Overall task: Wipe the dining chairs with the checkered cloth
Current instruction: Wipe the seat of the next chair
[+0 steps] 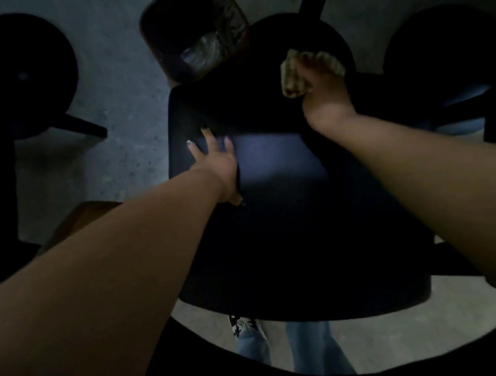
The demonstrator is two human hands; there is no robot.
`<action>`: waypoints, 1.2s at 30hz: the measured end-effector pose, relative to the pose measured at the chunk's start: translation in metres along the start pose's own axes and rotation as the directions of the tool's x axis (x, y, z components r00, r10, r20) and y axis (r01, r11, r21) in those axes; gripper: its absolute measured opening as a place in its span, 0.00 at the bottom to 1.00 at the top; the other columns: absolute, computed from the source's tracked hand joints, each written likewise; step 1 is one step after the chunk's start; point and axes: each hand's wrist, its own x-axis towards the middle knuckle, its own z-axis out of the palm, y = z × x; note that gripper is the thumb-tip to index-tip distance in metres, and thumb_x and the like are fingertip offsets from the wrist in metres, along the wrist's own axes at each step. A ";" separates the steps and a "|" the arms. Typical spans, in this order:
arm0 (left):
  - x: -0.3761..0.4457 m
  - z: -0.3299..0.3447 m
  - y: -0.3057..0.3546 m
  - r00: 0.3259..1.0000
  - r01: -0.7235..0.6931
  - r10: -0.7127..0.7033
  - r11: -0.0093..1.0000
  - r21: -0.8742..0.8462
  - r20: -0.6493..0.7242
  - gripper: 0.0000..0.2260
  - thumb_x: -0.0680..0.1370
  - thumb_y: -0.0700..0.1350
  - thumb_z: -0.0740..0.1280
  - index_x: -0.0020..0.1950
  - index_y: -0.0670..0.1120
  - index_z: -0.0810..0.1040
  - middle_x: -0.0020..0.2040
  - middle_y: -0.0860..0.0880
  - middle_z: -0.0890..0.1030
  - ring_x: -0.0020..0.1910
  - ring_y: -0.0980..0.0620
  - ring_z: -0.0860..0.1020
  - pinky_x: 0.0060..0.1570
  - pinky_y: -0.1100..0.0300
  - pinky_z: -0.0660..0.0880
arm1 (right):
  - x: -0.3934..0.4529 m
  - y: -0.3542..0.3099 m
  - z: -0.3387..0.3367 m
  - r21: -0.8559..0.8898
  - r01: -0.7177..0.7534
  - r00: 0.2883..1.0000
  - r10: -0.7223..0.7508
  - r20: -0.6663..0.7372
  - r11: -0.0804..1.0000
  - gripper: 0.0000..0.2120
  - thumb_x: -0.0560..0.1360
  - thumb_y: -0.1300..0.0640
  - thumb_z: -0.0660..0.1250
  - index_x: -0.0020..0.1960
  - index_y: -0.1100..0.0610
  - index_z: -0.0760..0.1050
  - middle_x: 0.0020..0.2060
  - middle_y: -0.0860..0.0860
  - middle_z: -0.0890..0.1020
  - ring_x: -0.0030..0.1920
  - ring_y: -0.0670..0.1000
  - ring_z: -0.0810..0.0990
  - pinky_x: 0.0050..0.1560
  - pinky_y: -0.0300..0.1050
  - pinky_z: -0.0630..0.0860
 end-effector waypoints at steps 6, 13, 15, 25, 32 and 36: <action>0.004 0.010 -0.001 0.999 0.017 -0.017 1.000 -0.018 -0.035 0.60 0.67 0.56 0.78 0.77 0.42 0.33 0.73 0.32 0.28 0.71 0.23 0.38 0.71 0.34 0.57 | -0.014 -0.015 0.041 -0.420 0.046 0.994 0.001 0.111 0.907 0.32 0.77 0.62 0.57 0.78 0.58 0.48 0.77 0.55 0.53 0.76 0.60 0.47 0.73 0.65 0.46; 0.002 0.001 -0.006 1.000 -0.015 0.015 1.000 -0.007 -0.001 0.58 0.68 0.54 0.77 0.77 0.43 0.34 0.74 0.33 0.30 0.72 0.23 0.39 0.71 0.36 0.57 | -0.150 -0.012 0.076 -0.282 0.278 0.926 -0.178 0.332 0.918 0.36 0.73 0.69 0.56 0.77 0.61 0.44 0.77 0.58 0.45 0.75 0.62 0.37 0.69 0.60 0.28; 0.001 0.000 -0.006 1.000 -0.017 0.017 1.000 -0.007 -0.006 0.56 0.69 0.53 0.77 0.78 0.43 0.35 0.74 0.33 0.30 0.72 0.24 0.41 0.72 0.37 0.56 | -0.180 -0.007 0.083 -0.246 0.304 0.904 -0.198 0.379 0.920 0.35 0.74 0.69 0.54 0.77 0.61 0.45 0.77 0.58 0.45 0.75 0.61 0.36 0.65 0.56 0.23; -0.001 -0.002 -0.009 0.999 -0.039 0.039 0.999 -0.033 -0.023 0.56 0.68 0.49 0.78 0.78 0.43 0.37 0.74 0.33 0.30 0.72 0.24 0.42 0.73 0.40 0.56 | -0.243 -0.001 0.087 -0.161 0.316 0.798 -0.170 0.578 0.935 0.38 0.71 0.66 0.57 0.78 0.57 0.47 0.78 0.51 0.47 0.76 0.55 0.37 0.74 0.53 0.35; 0.003 0.010 -0.006 0.996 -0.029 0.025 0.999 -0.043 -0.087 0.57 0.68 0.50 0.78 0.78 0.42 0.36 0.74 0.31 0.31 0.71 0.22 0.40 0.72 0.36 0.56 | -0.240 -0.023 0.053 0.098 -0.014 0.756 -0.054 0.652 0.995 0.22 0.76 0.67 0.58 0.70 0.57 0.71 0.72 0.54 0.66 0.73 0.56 0.62 0.71 0.45 0.59; 0.007 0.016 -0.005 0.992 -0.009 0.000 0.997 -0.074 -0.124 0.56 0.68 0.49 0.78 0.78 0.44 0.36 0.74 0.34 0.30 0.72 0.24 0.39 0.70 0.35 0.60 | -0.203 -0.023 0.015 0.054 -0.313 0.552 0.135 0.823 0.948 0.15 0.73 0.69 0.58 0.51 0.64 0.82 0.37 0.55 0.83 0.34 0.49 0.81 0.34 0.40 0.77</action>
